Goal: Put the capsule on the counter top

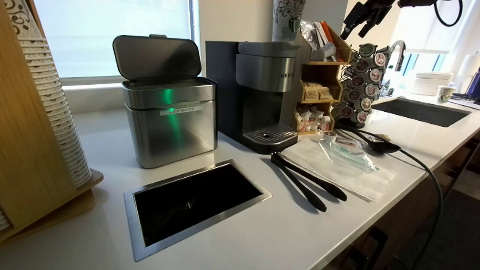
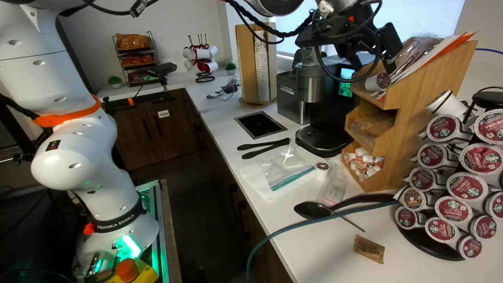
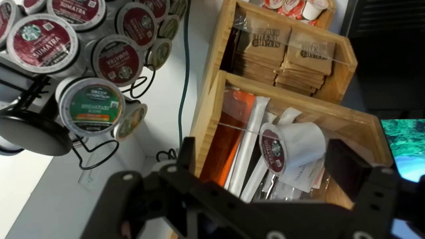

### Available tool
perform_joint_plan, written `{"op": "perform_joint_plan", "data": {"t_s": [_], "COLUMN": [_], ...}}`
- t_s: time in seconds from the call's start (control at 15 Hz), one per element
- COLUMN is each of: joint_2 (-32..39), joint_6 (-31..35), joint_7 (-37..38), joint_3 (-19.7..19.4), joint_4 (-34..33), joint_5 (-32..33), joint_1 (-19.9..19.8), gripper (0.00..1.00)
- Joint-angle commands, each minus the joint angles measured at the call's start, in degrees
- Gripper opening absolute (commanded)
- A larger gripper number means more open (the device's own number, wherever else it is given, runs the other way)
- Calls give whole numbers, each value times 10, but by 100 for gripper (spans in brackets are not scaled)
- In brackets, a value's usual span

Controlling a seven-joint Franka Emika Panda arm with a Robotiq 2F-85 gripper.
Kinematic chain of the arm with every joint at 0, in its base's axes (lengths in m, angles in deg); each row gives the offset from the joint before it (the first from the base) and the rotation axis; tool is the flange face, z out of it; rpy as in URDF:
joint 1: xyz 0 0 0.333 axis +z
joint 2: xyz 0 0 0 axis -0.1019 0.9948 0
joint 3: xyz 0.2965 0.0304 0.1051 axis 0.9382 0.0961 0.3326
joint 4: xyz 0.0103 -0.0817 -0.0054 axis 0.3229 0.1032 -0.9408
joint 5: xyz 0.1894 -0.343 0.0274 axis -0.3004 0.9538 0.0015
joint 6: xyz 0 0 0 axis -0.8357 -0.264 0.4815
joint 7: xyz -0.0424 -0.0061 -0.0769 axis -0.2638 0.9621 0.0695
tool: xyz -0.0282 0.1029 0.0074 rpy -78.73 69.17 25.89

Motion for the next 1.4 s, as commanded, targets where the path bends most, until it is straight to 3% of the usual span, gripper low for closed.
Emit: {"op": "perform_joint_plan", "data": {"t_s": [0.0, 0.53, 0.6, 0.67, 0.73, 0.8, 0.87, 1.07, 1.13, 1.33], "joint_2": [51, 93, 96, 98, 99, 100, 102, 105, 105, 106], "joint_6": [10, 0, -2, -4, -6, -7, -7, -8, -8, -10], "joint_7": [28, 71, 71, 74, 78, 86, 88, 93, 94, 94], "joint_3": [17, 37, 38, 40, 40, 40, 41, 41, 41, 43], "joint_4": [-56, -111, -115, -115, -117, -117, -118, -117, -117, -116], "joint_5": [-7, 3, 5, 8, 11, 16, 18, 21, 23, 27], "joint_1": [-17, -24, -25, -24, -25, -24, -24, -24, -24, -23], "gripper": [100, 80, 82, 76, 77, 67, 66, 45, 47, 27]}}
